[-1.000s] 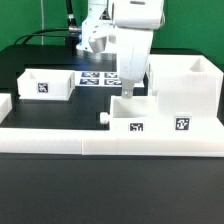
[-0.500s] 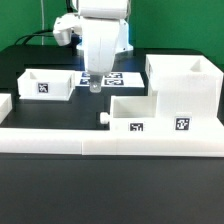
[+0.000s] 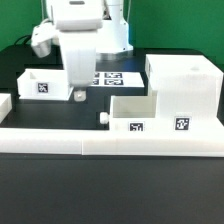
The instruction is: Assemble drawer
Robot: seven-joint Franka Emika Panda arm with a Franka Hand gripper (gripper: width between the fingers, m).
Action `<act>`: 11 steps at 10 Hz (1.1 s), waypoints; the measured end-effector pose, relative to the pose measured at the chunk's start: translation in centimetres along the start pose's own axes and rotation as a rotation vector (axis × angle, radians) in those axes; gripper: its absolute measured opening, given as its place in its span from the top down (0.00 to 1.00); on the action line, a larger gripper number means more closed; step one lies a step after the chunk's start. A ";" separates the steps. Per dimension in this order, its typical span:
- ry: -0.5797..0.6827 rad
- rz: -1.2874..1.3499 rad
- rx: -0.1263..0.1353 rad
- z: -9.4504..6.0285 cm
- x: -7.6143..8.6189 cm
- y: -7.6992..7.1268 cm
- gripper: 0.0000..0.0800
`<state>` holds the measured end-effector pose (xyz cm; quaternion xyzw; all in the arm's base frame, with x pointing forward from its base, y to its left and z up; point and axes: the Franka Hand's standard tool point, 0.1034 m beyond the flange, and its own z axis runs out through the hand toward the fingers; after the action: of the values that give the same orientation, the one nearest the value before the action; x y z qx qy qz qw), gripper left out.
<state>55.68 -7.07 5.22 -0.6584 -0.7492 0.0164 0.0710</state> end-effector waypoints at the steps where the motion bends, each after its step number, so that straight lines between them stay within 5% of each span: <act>1: 0.056 0.000 0.010 0.6 0.0 0.1 0.19; 4: 0.141 0.025 0.029 2.3 1.4 0.7 0.19; 9: 0.156 0.081 0.044 2.7 5.6 1.8 0.19; 11: 0.156 0.086 0.045 2.8 5.1 1.6 0.19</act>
Offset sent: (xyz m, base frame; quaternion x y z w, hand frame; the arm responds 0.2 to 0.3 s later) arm 0.0220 0.0436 -0.0120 -0.0127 0.1496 0.0383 0.9879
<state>56.31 -1.64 2.71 -0.6876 -0.7116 -0.0151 0.1435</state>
